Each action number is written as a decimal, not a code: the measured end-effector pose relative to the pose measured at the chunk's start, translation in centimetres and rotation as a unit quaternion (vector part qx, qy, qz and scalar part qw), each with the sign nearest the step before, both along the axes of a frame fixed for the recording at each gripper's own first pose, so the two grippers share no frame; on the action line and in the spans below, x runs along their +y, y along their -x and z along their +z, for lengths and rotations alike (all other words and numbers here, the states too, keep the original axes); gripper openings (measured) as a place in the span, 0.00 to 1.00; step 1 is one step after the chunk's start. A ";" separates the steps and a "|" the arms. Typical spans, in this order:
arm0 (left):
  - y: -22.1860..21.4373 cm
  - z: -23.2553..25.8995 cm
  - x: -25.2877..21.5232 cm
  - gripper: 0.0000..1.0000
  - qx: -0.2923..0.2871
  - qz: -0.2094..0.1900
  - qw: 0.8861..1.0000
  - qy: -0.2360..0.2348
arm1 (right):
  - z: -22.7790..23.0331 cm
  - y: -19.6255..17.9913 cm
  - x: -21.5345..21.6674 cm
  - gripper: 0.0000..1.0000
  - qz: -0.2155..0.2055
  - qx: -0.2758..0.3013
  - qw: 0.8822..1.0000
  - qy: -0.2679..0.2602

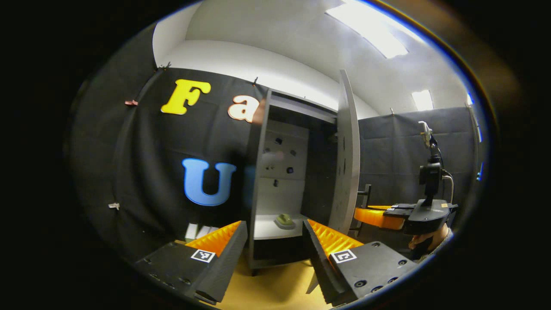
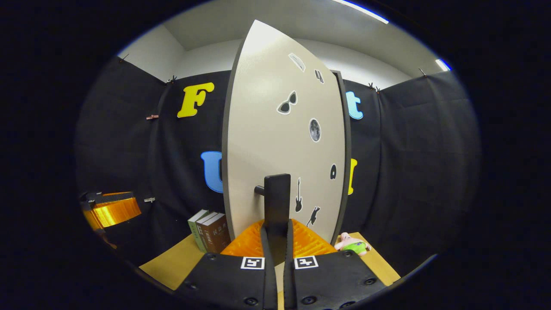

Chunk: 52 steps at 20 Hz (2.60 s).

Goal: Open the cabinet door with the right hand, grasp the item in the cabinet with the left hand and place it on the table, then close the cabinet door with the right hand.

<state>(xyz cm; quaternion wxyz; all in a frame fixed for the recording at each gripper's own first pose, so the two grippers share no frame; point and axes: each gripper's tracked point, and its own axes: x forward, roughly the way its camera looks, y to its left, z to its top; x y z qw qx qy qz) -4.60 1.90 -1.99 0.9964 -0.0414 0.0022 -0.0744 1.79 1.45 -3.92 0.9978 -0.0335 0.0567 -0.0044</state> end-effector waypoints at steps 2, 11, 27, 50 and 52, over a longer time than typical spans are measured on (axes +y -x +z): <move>-0.6 0.2 -1.9 0.82 -0.001 -0.023 1.000 0.004 | 0.2 0.9 -1.8 0.10 -0.014 0.000 1.000 0.006; -5.4 -1.1 -12.9 0.78 0.013 -0.114 0.993 0.027 | 1.5 4.6 -10.1 0.09 -0.015 -0.009 1.000 0.024; -14.2 -4.5 -21.0 0.82 0.058 -0.069 0.995 0.036 | 2.6 5.2 -21.1 0.08 0.048 -0.017 0.998 -0.032; -41.1 -16.3 -9.5 0.81 0.161 0.071 0.984 -0.024 | 0.7 8.4 -37.6 0.94 -0.166 -0.027 0.983 0.070; -42.6 -17.5 -8.7 0.80 0.169 0.079 0.982 -0.016 | 0.6 7.7 -38.6 0.98 -0.183 -0.027 0.979 0.080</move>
